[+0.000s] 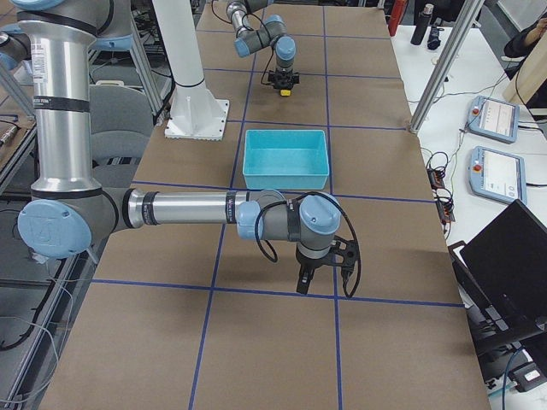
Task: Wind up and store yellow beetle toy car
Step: 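Press the left gripper down on the car's roof, then drag the car backward toward the robot with the left gripper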
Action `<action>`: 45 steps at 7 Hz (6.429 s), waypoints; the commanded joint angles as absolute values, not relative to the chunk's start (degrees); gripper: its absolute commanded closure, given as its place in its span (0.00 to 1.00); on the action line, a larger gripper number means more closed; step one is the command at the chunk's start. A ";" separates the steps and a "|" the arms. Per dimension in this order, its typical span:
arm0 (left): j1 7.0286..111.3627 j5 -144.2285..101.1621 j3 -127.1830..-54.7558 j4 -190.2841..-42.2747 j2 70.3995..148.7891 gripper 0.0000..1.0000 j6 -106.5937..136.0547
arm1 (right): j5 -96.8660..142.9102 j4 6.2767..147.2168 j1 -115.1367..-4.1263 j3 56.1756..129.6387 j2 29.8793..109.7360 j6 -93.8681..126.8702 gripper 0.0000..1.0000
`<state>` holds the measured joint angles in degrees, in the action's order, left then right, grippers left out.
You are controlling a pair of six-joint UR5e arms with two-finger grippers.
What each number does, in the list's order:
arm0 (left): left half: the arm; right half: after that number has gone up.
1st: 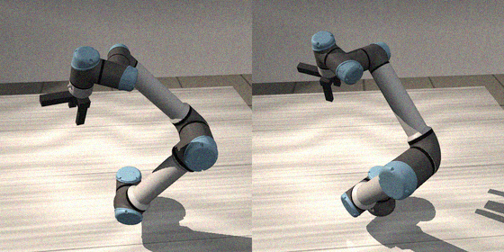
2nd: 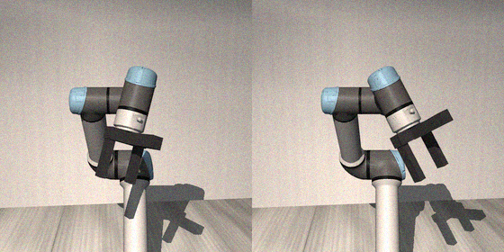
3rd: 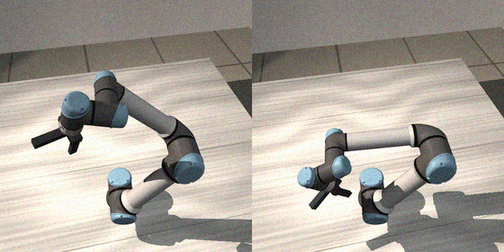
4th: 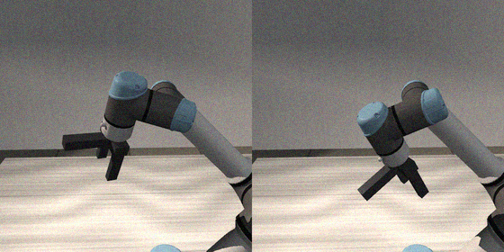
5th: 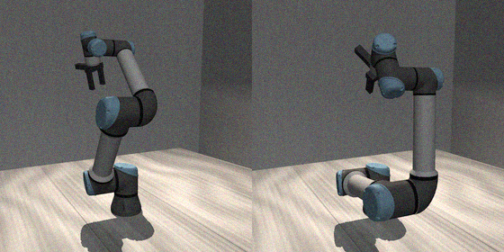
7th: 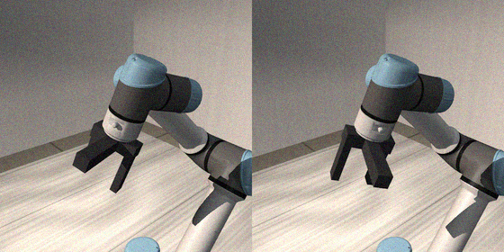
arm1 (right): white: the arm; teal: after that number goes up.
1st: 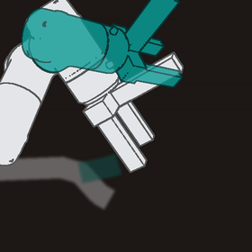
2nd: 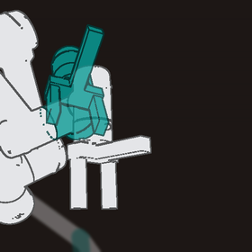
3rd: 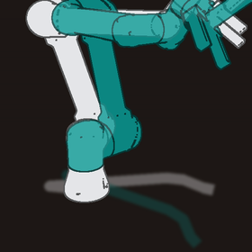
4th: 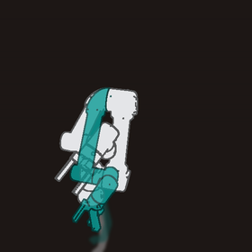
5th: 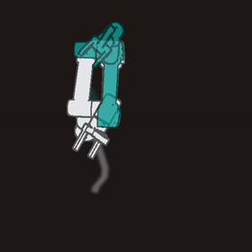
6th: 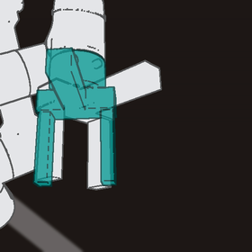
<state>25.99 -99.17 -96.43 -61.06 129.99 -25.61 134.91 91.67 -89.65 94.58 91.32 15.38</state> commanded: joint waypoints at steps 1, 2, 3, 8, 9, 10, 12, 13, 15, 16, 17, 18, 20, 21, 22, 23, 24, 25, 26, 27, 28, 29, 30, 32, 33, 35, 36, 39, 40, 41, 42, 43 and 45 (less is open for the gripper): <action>25.84 -98.61 -95.46 -62.66 129.82 0.00 -25.40 | 134.91 91.67 -89.65 94.57 91.32 15.38 0.00; 25.84 -98.70 -93.97 -63.71 129.90 0.00 -25.40 | 134.91 91.67 -89.65 94.57 91.32 15.38 0.00; 25.67 -98.79 -92.91 -64.24 129.90 0.00 -25.40 | 134.91 91.67 -89.65 94.57 91.32 15.38 0.00; 25.58 -98.70 -92.02 -66.53 129.20 0.00 -25.40 | 134.91 91.67 -89.65 94.66 91.32 15.29 0.00; 25.58 -98.70 -92.11 -67.14 128.94 0.01 -25.40 | 134.91 91.67 -89.65 94.66 91.32 15.29 0.00; 25.49 -98.79 -92.02 -68.28 128.50 0.03 -25.40 | 134.91 91.67 -89.65 94.66 91.32 15.29 0.00; 25.49 -98.79 -92.37 -68.55 128.58 0.39 -25.66 | 134.91 91.67 -89.65 94.57 91.32 15.29 0.00; 25.49 -98.70 -92.20 -68.64 128.58 0.41 -25.58 | 134.91 91.67 -89.56 94.48 91.32 15.29 0.00; 25.31 -98.70 -92.20 -68.38 128.50 0.77 -25.40 | 134.91 91.76 -89.56 94.48 91.32 15.21 0.00; 25.31 -98.70 -92.46 -68.38 128.58 1.00 -25.40 | 134.91 91.76 -89.56 94.48 91.23 15.29 0.00; 25.40 -98.79 -93.42 -68.20 128.67 1.00 -25.40 | 134.91 91.76 -89.56 94.48 91.32 15.29 0.00; 26.18 -98.88 -94.91 -67.68 128.76 1.00 -24.70 | 135.00 91.76 -89.56 94.57 91.32 15.29 0.00; 30.83 -98.96 -96.67 -67.76 128.58 1.00 -24.25 | 134.91 91.67 -89.56 94.48 91.23 15.29 0.00; 33.55 -99.31 -96.94 -68.37 128.15 1.00 -24.61 | 134.91 91.76 -89.56 94.48 91.23 15.21 0.00; 34.01 -99.40 -98.42 -69.42 126.75 1.00 -24.87 | 134.91 91.76 -89.56 94.57 91.23 15.21 0.00; 34.71 -100.27 -99.13 -73.09 124.82 1.00 -27.22 | 134.91 91.76 -89.56 94.57 91.23 15.21 0.00; 35.93 -105.33 -99.05 -75.47 123.59 1.00 -29.42 | 134.91 91.76 -89.56 94.57 91.23 15.21 0.00; 37.17 -107.90 -99.05 -78.02 122.10 1.00 -33.18 | 134.91 91.76 -89.56 94.48 91.23 15.21 0.00; 38.13 -111.41 -99.05 -78.74 120.95 1.00 -34.09 | 134.91 91.76 -89.56 94.57 91.23 15.21 0.00; 39.10 -114.06 -99.05 -78.84 120.15 1.00 -34.10 | 134.91 91.76 -89.56 94.57 91.23 15.21 0.00; 39.46 -114.52 -99.05 -80.14 119.36 1.00 -34.01 | 134.91 91.76 -89.56 94.48 91.23 15.21 0.00; 39.90 -114.61 -99.05 -82.68 118.22 1.00 -33.84 | 134.91 91.76 -89.56 94.48 91.23 15.21 0.00; 40.25 -114.78 -99.05 -83.66 117.43 1.00 -33.84 | 134.83 91.76 -89.56 94.48 91.23 15.21 0.00; 40.25 -114.96 -98.62 -84.72 116.55 1.00 -34.19 | 134.91 91.76 -89.56 94.48 91.23 15.38 0.00; 40.34 -115.05 -97.92 -85.68 116.28 1.00 -34.19 | 134.83 91.76 -89.56 94.40 91.14 15.38 0.00; 40.43 -116.18 -97.91 -87.61 114.97 1.00 -34.80 | 134.82 91.76 -89.56 94.39 91.23 15.38 0.00; 40.69 -116.63 -97.74 -89.02 114.00 1.00 -34.89 | 134.82 91.76 -89.56 94.39 91.23 15.38 0.00; 41.22 -116.72 -96.60 -93.06 112.68 1.00 -34.80 | 134.82 91.76 -89.56 94.39 91.14 15.38 0.00; 41.22 -116.72 -96.42 -93.86 112.59 1.00 -34.80 | 134.82 91.76 -89.56 94.39 91.14 15.38 0.00; 41.22 -116.72 -95.72 -94.91 112.50 1.00 -34.80 | 134.82 91.84 -89.47 94.39 91.14 15.38 0.00; 41.22 -116.81 -95.54 -95.18 112.24 1.00 -34.80 | 134.82 91.85 -89.39 94.39 91.14 15.29 0.00; 41.22 -117.07 -95.36 -96.32 111.89 1.00 -34.80 | 134.82 91.85 -89.38 94.39 91.14 15.29 0.00; 41.31 -117.16 -95.36 -97.03 111.27 1.00 -34.80 | 134.82 91.85 -89.38 94.31 91.14 15.29 0.00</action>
